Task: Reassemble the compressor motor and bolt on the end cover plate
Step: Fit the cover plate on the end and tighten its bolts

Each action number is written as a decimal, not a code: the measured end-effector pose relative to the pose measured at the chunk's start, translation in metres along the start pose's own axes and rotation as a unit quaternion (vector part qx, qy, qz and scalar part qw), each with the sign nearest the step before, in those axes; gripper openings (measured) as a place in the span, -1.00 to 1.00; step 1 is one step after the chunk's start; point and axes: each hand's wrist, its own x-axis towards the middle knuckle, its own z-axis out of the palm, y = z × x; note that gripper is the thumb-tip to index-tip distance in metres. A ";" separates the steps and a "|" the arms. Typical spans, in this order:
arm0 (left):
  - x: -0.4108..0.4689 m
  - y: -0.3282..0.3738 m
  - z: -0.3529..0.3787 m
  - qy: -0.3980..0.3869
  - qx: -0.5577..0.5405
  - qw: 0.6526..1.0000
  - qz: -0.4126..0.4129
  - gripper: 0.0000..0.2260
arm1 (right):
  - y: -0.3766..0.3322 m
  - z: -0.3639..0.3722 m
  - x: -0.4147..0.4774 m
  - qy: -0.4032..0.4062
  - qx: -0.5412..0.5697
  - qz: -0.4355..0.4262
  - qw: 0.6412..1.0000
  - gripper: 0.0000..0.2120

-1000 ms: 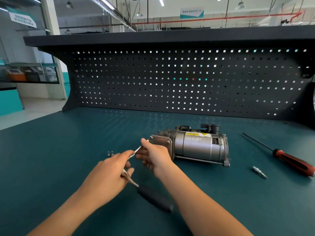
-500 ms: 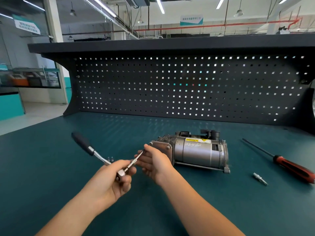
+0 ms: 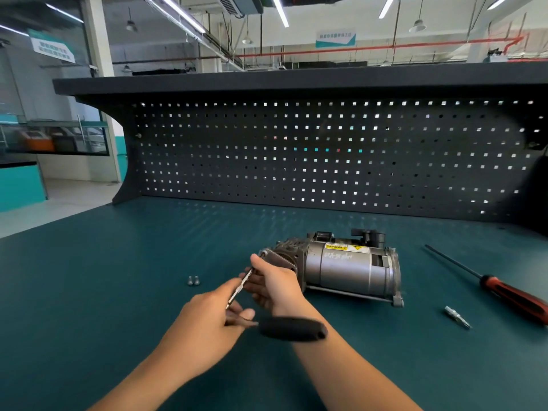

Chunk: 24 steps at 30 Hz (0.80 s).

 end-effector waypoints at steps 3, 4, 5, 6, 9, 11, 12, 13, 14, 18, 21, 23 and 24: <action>0.001 -0.002 -0.001 -0.001 -0.178 0.982 -0.068 -0.80 | 0.001 0.000 0.001 0.000 0.016 -0.006 1.000 -0.79; 0.002 -0.002 -0.002 -0.005 -0.281 0.952 -0.121 -0.84 | 0.001 0.000 0.001 -0.008 0.010 -0.006 1.000 -0.80; 0.004 -0.001 -0.004 -0.013 -0.391 0.902 -0.183 -0.86 | 0.002 -0.001 0.000 -0.014 0.005 -0.006 1.000 -0.81; 0.006 -0.001 -0.006 -0.019 -0.484 0.841 -0.240 -0.85 | 0.002 -0.001 0.001 -0.018 -0.001 -0.008 1.000 -0.82; 0.009 -0.005 -0.013 -0.022 -0.640 0.689 -0.341 -0.75 | 0.003 -0.003 0.001 -0.012 -0.017 -0.017 1.000 -0.82; 0.010 -0.009 -0.013 -0.024 -0.660 0.663 -0.352 -0.77 | 0.004 -0.002 0.000 -0.011 -0.023 -0.021 0.999 -0.81; 0.010 -0.010 -0.011 -0.025 -0.657 0.667 -0.352 -0.79 | 0.005 -0.002 0.000 -0.011 -0.026 -0.023 0.999 -0.81; 0.009 -0.011 -0.010 -0.025 -0.651 0.673 -0.350 -0.80 | 0.005 -0.002 -0.001 -0.010 -0.027 -0.025 0.999 -0.81; 0.009 -0.012 -0.008 -0.024 -0.646 0.679 -0.348 -0.82 | 0.006 -0.002 -0.001 -0.008 -0.030 -0.028 0.999 -0.81; 0.007 -0.011 -0.006 -0.019 -0.630 0.701 -0.333 -0.82 | 0.006 -0.003 -0.005 -0.006 -0.046 -0.041 0.998 -0.80; 0.005 -0.009 -0.005 -0.013 -0.578 0.755 -0.310 -0.84 | 0.006 -0.003 -0.006 -0.005 -0.041 -0.041 0.998 -0.80; 0.002 -0.009 -0.004 -0.001 -0.466 0.848 -0.254 -0.85 | 0.004 0.000 -0.007 -0.003 -0.038 -0.037 0.999 -0.81; 0.001 -0.009 -0.003 0.002 -0.386 0.898 -0.210 -0.82 | 0.004 0.002 -0.008 0.000 -0.036 -0.036 0.999 -0.80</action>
